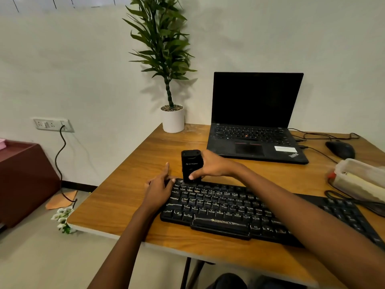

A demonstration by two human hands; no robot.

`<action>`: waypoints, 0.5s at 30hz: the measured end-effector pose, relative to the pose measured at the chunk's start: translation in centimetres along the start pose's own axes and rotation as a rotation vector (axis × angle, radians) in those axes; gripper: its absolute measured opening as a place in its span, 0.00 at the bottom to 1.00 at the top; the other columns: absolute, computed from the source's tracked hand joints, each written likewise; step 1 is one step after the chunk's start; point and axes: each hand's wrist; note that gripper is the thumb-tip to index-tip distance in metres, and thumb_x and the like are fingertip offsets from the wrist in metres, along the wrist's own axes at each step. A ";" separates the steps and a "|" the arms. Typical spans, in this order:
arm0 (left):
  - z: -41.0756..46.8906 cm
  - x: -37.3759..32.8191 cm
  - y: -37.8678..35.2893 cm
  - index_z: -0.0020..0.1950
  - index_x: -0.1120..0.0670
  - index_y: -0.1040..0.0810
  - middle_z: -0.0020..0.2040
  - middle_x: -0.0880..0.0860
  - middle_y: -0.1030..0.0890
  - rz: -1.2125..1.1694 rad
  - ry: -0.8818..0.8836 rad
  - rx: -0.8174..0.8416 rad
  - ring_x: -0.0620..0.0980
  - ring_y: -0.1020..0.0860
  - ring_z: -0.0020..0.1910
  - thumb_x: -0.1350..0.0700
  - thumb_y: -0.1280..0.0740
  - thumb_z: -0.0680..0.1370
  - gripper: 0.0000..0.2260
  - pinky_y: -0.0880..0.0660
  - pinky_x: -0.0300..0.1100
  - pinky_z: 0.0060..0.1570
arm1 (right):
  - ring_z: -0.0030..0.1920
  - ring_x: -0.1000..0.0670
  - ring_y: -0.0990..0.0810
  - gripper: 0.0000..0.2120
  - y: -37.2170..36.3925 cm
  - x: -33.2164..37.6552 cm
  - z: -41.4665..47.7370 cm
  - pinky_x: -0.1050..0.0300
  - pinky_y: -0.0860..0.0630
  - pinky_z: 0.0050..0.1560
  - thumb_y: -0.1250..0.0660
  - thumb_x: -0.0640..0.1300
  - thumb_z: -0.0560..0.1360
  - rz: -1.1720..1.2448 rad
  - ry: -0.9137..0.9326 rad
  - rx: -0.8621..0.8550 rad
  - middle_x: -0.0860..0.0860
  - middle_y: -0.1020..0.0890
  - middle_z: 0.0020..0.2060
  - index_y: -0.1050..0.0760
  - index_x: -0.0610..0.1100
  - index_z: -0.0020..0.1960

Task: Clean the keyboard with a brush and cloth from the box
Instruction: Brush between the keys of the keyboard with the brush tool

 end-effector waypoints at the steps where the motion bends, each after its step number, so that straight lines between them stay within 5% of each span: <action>1: 0.0 -0.1 0.0 0.76 0.50 0.48 0.60 0.51 0.21 -0.003 -0.008 0.000 0.51 0.28 0.64 0.55 0.40 0.81 0.27 0.43 0.56 0.71 | 0.48 0.47 0.21 0.22 0.9 -0.3 -0.7 0.56 0.20 0.44 0.27 0.34 0.68 -0.027 -0.007 0.022 0.48 0.23 0.46 0.32 0.38 0.58; 5: 0.1 0.2 0.1 0.76 0.48 0.50 0.63 0.53 0.23 -0.014 -0.022 0.010 0.52 0.29 0.66 0.54 0.40 0.81 0.27 0.44 0.59 0.71 | 0.44 0.53 0.21 0.19 3.5 -2.1 -3.9 0.63 0.21 0.41 0.26 0.34 0.67 -0.066 -0.070 -0.012 0.48 0.22 0.44 0.29 0.38 0.55; 11: 0.4 0.8 0.1 0.75 0.46 0.47 0.65 0.52 0.24 -0.027 -0.028 0.023 0.53 0.30 0.68 0.54 0.39 0.80 0.26 0.42 0.63 0.69 | 0.51 0.46 0.21 0.21 6.5 -4.6 -8.8 0.56 0.22 0.50 0.25 0.37 0.66 -0.097 -0.176 -0.089 0.43 0.20 0.49 0.28 0.36 0.56; 15: 0.3 0.6 0.1 0.76 0.48 0.44 0.65 0.54 0.24 0.016 -0.039 0.011 0.54 0.31 0.69 0.54 0.40 0.81 0.25 0.44 0.63 0.70 | 0.48 0.51 0.19 0.18 8.7 -6.4 -12.6 0.62 0.21 0.40 0.26 0.34 0.67 -0.032 -0.247 -0.109 0.46 0.20 0.48 0.27 0.43 0.53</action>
Point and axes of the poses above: each hand's wrist, its own z-axis towards the middle knuckle, its own y-axis out of the back of the hand, x = y × z
